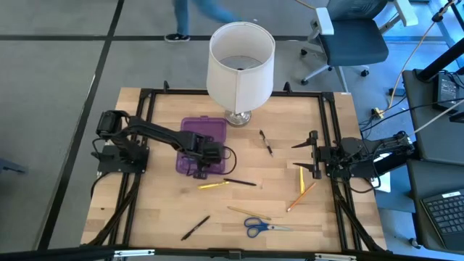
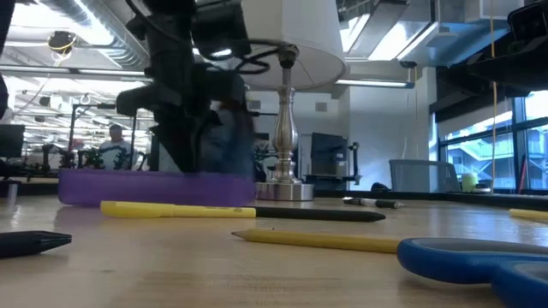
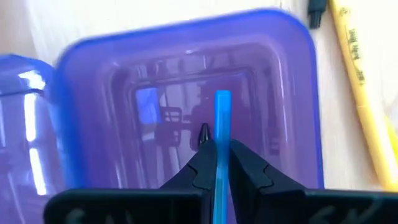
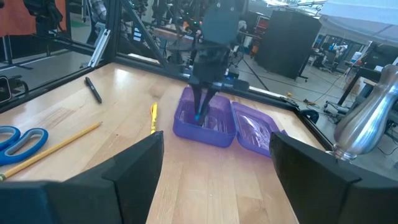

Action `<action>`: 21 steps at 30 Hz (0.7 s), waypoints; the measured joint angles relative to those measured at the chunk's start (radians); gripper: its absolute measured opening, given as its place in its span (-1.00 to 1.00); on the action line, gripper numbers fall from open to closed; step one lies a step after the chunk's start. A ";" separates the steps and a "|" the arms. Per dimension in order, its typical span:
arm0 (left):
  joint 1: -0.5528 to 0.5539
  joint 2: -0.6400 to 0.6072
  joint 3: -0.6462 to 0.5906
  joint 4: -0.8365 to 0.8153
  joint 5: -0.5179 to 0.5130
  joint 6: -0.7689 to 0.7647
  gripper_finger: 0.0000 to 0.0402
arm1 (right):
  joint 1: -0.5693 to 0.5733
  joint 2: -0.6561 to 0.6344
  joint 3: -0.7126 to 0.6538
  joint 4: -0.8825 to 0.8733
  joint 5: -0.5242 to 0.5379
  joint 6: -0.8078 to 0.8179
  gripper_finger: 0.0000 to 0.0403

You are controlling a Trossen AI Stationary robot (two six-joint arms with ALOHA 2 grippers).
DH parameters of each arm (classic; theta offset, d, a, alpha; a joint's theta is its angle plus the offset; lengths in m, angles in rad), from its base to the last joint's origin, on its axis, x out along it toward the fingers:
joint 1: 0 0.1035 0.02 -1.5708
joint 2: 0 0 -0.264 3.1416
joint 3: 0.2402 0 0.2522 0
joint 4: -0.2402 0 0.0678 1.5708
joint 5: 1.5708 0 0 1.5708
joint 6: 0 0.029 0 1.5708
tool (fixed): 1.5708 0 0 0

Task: Pick & place school supplies into a supply box
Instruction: Put the blue pen into the purple supply box

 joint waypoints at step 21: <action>0.001 0.042 0.004 0.010 0.006 -0.047 -0.73 | 0.000 0.000 0.000 0.000 0.000 -0.001 0.47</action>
